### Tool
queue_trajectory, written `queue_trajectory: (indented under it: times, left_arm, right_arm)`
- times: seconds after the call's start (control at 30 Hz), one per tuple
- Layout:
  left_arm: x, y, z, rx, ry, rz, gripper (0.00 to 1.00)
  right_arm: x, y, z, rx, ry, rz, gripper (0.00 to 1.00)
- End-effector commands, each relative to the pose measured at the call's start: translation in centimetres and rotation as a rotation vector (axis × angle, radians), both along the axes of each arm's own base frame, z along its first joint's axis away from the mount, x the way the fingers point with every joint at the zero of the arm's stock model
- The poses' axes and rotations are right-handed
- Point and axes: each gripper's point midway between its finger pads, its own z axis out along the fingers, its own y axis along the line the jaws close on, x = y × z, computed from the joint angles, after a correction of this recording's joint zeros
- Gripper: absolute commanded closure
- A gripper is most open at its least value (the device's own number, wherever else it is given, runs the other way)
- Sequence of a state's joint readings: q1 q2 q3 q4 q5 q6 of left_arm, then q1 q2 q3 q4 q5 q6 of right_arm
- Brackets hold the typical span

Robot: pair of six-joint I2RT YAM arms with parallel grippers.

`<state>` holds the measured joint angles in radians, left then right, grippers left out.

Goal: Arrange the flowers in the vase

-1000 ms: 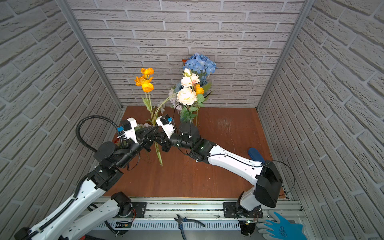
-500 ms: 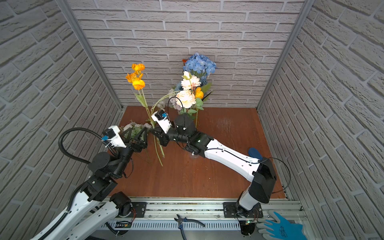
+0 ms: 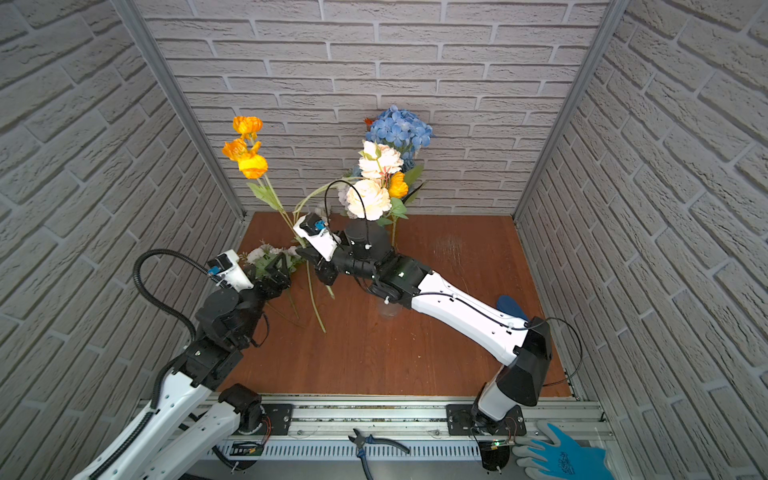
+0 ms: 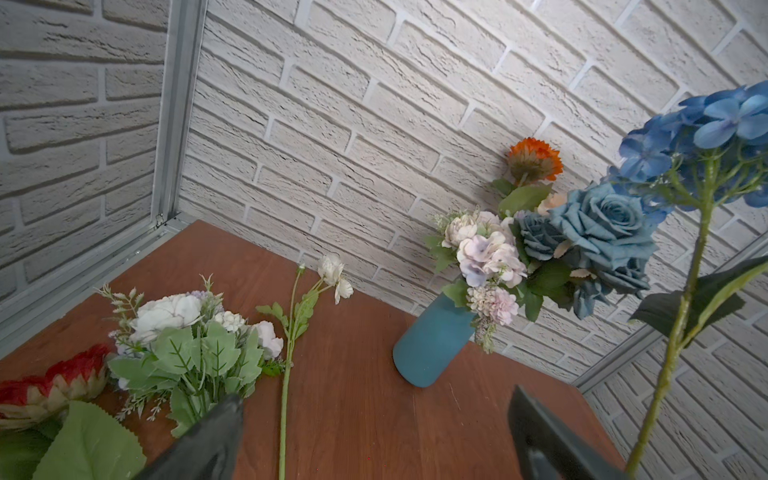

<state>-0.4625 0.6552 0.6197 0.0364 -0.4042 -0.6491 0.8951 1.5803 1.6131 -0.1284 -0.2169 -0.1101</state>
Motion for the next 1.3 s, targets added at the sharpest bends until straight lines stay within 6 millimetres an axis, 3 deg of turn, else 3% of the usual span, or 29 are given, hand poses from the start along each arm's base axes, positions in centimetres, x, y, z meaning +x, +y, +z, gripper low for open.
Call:
queue_trajectory:
  times: [0.0,0.2,0.3,0.73,0.9,1.07,1.27]
  left_arm:
    - [0.7,-1.0,0.3,-0.033,-0.006,-0.045,0.02]
    - [1.0,-2.0,1.2,-0.033,-0.017,-0.092,0.02]
    - [1.3,-2.5,0.8,-0.018,0.002,-0.113,0.02]
    - [1.2,-5.0,2.1,0.008,-0.045,-0.255,0.02]
    - [1.0,-6.5,2.5,0.018,-0.061,-0.338,0.03]
    - [-0.1,-8.9,5.0,0.022,-0.162,-0.49,0.04]
    - [-1.6,-9.1,9.0,0.082,-0.27,-0.538,0.07]
  right_arm:
    - [-0.9,-1.9,3.7,0.056,-0.11,-0.028,0.94]
    - [0.4,-1.6,-0.2,0.064,-0.018,-0.041,0.94]
    - [0.6,-1.2,-1.5,0.105,0.023,-0.01,0.94]
    - [2.1,-2.1,-2.7,0.365,0.249,0.087,0.94]
    - [2.1,-1.8,-3.2,0.366,0.299,0.119,0.94]
    - [2.2,-1.3,-4.9,0.302,0.339,0.124,0.94]
    - [1.5,-1.5,-6.4,0.239,0.369,0.132,0.94]
